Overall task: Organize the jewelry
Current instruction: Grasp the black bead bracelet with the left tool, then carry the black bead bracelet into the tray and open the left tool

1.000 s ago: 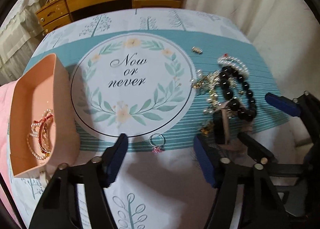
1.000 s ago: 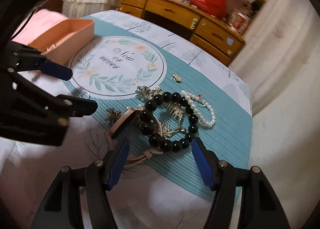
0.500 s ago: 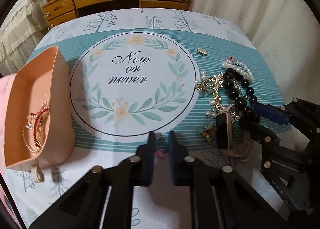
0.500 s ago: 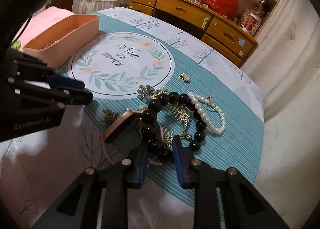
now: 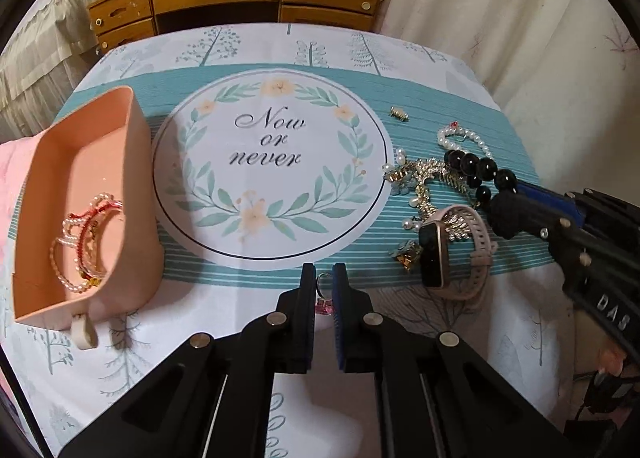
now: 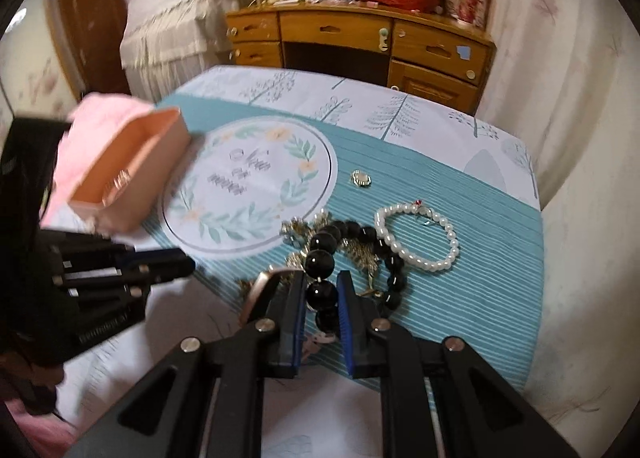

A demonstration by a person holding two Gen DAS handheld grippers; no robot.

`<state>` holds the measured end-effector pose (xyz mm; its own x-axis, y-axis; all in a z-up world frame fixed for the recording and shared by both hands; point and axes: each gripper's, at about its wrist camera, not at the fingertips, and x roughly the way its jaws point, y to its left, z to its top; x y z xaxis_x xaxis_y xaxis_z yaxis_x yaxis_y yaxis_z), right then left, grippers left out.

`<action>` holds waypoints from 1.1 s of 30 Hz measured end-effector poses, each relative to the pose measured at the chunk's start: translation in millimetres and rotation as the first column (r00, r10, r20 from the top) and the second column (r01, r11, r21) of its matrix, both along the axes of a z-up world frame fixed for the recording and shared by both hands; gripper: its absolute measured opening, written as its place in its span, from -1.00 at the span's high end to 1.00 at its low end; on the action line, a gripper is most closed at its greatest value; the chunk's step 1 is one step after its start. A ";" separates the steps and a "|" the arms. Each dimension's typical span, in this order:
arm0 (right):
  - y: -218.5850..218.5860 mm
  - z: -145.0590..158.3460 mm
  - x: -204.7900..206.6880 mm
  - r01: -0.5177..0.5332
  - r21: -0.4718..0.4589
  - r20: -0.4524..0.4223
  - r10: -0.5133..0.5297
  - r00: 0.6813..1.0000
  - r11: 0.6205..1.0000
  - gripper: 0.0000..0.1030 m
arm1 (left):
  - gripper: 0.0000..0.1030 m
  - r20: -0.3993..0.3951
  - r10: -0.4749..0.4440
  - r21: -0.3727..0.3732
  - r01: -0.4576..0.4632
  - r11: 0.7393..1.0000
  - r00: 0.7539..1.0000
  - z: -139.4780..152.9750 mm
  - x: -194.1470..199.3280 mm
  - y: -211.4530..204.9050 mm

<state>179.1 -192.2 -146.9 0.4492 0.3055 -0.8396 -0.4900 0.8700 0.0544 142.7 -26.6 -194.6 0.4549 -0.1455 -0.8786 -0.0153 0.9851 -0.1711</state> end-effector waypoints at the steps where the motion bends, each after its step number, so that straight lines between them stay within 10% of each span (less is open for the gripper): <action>1: 0.0 2.6 0.4 0.008 0.009 -0.002 -0.008 1.000 1.000 0.71 | 0.89 0.006 -0.003 -0.003 0.003 1.000 1.000 4.3 -1.8 2.2; 33: 172.6 87.0 -1.4 -0.128 0.260 0.119 0.100 0.988 0.957 0.71 | 0.89 0.151 0.088 0.018 -0.091 0.996 0.985 93.3 -12.8 176.1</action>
